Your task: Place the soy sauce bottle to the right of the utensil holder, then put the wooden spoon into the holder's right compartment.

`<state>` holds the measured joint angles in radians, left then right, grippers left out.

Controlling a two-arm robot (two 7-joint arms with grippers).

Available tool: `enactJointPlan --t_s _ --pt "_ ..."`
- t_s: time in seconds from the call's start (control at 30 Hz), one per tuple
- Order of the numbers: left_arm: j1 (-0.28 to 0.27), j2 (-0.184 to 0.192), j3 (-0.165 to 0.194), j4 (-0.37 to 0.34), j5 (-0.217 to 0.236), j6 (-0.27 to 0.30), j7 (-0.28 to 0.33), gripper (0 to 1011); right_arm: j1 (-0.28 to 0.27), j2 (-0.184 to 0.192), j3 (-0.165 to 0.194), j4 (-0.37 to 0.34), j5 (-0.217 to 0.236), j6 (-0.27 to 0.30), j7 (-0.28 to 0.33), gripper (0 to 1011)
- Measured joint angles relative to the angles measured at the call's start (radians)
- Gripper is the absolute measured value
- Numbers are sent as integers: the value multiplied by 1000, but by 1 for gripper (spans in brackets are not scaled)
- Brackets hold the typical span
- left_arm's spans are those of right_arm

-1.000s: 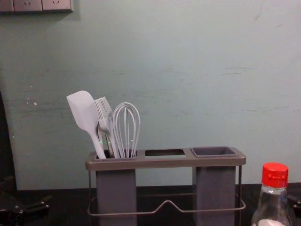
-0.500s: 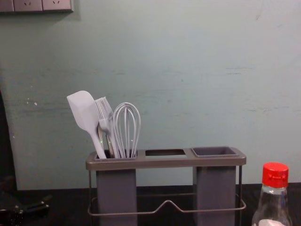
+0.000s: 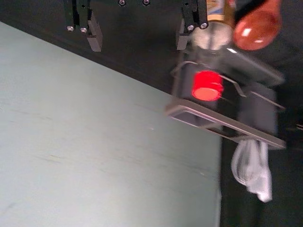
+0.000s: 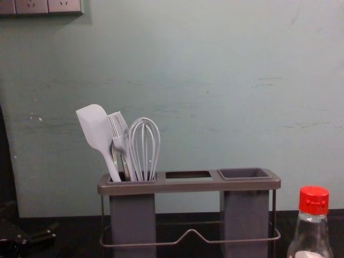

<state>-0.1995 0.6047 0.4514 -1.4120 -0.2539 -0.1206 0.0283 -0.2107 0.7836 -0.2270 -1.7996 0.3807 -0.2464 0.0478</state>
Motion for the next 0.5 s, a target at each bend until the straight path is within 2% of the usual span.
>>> enactJointPlan --t_s 0.07,0.2,0.33,0.5 --pt "0 0 0 0 0 0 0 1005 -12 6 6 -12 21 -8 26 1002" --pt "0 0 0 0 0 0 0 1005 -19 12 9 -22 92 -23 115 1002" --pt "0 0 0 0 0 0 0 1005 0 -2 -4 -11 118 -25 167 1002" --pt "0 0 0 0 0 0 0 1005 41 -31 -27 10 121 -9 202 1002"
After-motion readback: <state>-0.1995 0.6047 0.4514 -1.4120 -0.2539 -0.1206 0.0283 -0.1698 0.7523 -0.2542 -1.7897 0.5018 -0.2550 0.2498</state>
